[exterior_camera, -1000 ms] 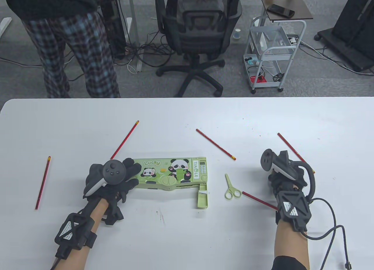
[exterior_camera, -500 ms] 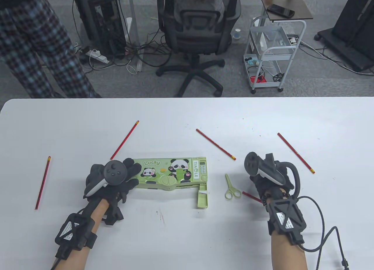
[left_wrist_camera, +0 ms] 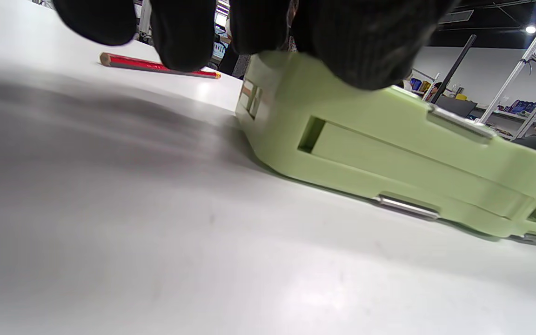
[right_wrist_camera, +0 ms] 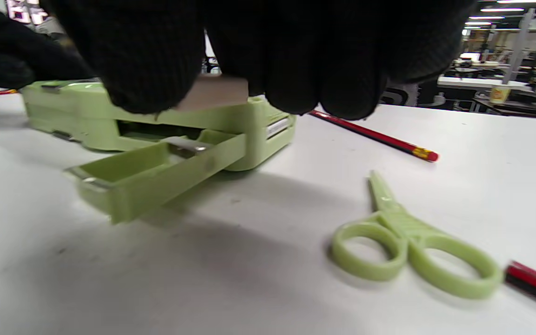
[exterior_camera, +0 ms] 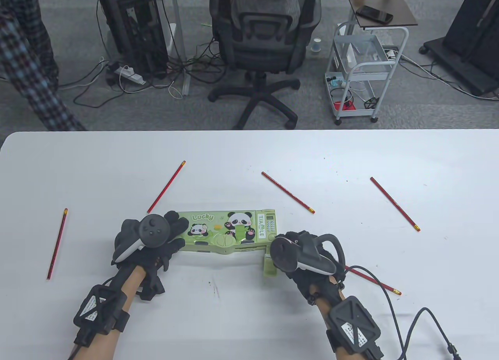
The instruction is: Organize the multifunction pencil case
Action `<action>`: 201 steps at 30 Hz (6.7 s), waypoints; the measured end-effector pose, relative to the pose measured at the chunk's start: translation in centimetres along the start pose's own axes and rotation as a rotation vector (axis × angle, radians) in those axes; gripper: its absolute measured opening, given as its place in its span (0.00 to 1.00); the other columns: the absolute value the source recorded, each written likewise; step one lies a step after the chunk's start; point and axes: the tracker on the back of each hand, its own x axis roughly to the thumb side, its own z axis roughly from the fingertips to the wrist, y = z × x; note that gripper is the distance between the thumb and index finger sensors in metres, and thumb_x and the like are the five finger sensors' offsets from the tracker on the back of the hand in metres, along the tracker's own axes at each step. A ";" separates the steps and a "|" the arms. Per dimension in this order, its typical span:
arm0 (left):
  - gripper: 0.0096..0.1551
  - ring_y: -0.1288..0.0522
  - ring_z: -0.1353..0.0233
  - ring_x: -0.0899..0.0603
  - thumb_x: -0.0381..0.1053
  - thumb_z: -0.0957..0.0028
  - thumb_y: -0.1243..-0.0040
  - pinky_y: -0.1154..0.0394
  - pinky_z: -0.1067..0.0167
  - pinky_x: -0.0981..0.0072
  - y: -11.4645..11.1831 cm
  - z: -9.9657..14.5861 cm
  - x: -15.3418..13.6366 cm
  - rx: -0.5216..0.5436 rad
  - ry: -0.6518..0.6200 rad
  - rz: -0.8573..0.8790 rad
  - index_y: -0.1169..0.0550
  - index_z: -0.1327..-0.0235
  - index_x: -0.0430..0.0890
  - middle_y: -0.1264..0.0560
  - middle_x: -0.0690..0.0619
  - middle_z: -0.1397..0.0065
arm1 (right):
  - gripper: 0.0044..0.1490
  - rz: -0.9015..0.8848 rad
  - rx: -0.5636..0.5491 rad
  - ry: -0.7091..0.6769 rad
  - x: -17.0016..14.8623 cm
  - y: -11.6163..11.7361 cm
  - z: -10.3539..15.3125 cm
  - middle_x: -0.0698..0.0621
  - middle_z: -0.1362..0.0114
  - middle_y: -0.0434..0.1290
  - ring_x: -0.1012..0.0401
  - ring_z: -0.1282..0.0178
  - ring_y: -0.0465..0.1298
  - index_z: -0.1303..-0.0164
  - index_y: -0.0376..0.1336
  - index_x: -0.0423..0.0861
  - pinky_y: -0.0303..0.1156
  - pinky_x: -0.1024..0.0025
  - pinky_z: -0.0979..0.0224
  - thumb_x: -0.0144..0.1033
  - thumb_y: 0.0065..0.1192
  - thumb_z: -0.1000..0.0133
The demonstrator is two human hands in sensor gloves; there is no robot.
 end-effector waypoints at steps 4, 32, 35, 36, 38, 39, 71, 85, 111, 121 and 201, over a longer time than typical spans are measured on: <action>0.34 0.34 0.19 0.31 0.54 0.50 0.38 0.37 0.31 0.26 0.0 0.0 0.0 -0.001 0.002 -0.001 0.31 0.28 0.58 0.40 0.49 0.14 | 0.42 0.039 0.002 -0.063 1.3 0.7 0.5 0.37 0.28 0.71 0.40 0.32 0.76 0.29 0.65 0.38 0.73 0.42 0.29 0.48 0.69 0.49; 0.34 0.34 0.19 0.31 0.54 0.50 0.38 0.37 0.31 0.26 -0.1 0.0 0.1 0.002 0.006 -0.011 0.31 0.28 0.58 0.40 0.49 0.14 | 0.40 0.133 -0.013 -0.035 2.9 2.4 -0.1 0.39 0.30 0.73 0.42 0.34 0.77 0.31 0.67 0.41 0.75 0.44 0.30 0.48 0.70 0.51; 0.34 0.34 0.19 0.31 0.54 0.50 0.38 0.37 0.31 0.26 -0.1 0.1 0.1 0.002 0.005 -0.011 0.31 0.28 0.58 0.40 0.49 0.14 | 0.41 0.139 -0.020 -0.046 2.9 2.3 0.0 0.39 0.30 0.73 0.42 0.34 0.78 0.31 0.67 0.42 0.75 0.44 0.30 0.49 0.70 0.52; 0.34 0.34 0.19 0.31 0.54 0.50 0.38 0.37 0.31 0.26 -0.1 0.1 0.1 0.002 0.005 -0.010 0.31 0.28 0.58 0.40 0.49 0.14 | 0.41 0.138 -0.020 -0.047 2.9 2.3 0.0 0.40 0.30 0.73 0.42 0.34 0.78 0.31 0.67 0.42 0.75 0.44 0.30 0.49 0.70 0.53; 0.34 0.34 0.19 0.31 0.54 0.50 0.38 0.37 0.31 0.26 -0.1 0.0 0.1 0.001 0.005 -0.010 0.31 0.28 0.58 0.40 0.49 0.14 | 0.41 0.140 -0.026 -0.052 2.9 2.3 0.0 0.39 0.30 0.73 0.42 0.34 0.78 0.31 0.67 0.42 0.75 0.44 0.30 0.49 0.70 0.53; 0.34 0.34 0.19 0.31 0.54 0.50 0.38 0.37 0.31 0.26 -0.1 0.0 0.1 0.000 0.006 -0.010 0.31 0.28 0.58 0.40 0.49 0.14 | 0.41 0.141 -0.027 -0.053 2.9 2.3 0.0 0.40 0.30 0.74 0.42 0.34 0.78 0.31 0.67 0.42 0.75 0.44 0.30 0.49 0.70 0.53; 0.34 0.34 0.19 0.31 0.54 0.51 0.38 0.37 0.31 0.26 0.0 -0.1 0.1 -0.003 0.005 -0.011 0.31 0.28 0.58 0.40 0.49 0.14 | 0.32 0.063 -0.108 -0.009 0.4 1.6 0.8 0.42 0.31 0.75 0.44 0.35 0.79 0.32 0.67 0.43 0.76 0.45 0.31 0.40 0.69 0.46; 0.34 0.34 0.19 0.31 0.54 0.50 0.38 0.37 0.31 0.26 0.0 -0.1 0.1 -0.003 0.003 -0.013 0.31 0.28 0.58 0.40 0.49 0.14 | 0.71 0.058 0.118 0.020 -2.4 3.5 0.1 0.22 0.18 0.41 0.25 0.20 0.49 0.16 0.34 0.32 0.51 0.29 0.22 0.56 0.66 0.51; 0.34 0.34 0.19 0.31 0.53 0.51 0.38 0.37 0.31 0.26 0.0 -0.1 0.1 -0.010 0.003 0.006 0.31 0.28 0.58 0.40 0.49 0.14 | 0.84 0.104 0.216 0.189 0.6 3.9 -6.1 0.11 0.24 0.37 0.18 0.23 0.50 0.22 0.23 0.22 0.53 0.24 0.24 0.65 0.60 0.57; 0.33 0.33 0.19 0.31 0.53 0.51 0.38 0.37 0.31 0.26 0.1 -0.1 0.0 -0.011 0.003 0.017 0.31 0.28 0.58 0.40 0.49 0.14 | 0.83 0.018 0.201 0.237 0.9 4.0 -7.7 0.11 0.24 0.41 0.20 0.24 0.56 0.21 0.25 0.22 0.59 0.26 0.25 0.65 0.60 0.56; 0.64 0.40 0.23 0.13 0.67 0.62 0.37 0.42 0.33 0.18 0.5 -6.7 10.6 -0.468 0.532 -0.229 0.44 0.30 0.24 0.52 0.16 0.21 | 0.52 -0.429 0.012 0.176 -3.8 3.8 -5.1 0.33 0.24 0.65 0.37 0.26 0.72 0.18 0.48 0.35 0.68 0.40 0.26 0.43 0.65 0.47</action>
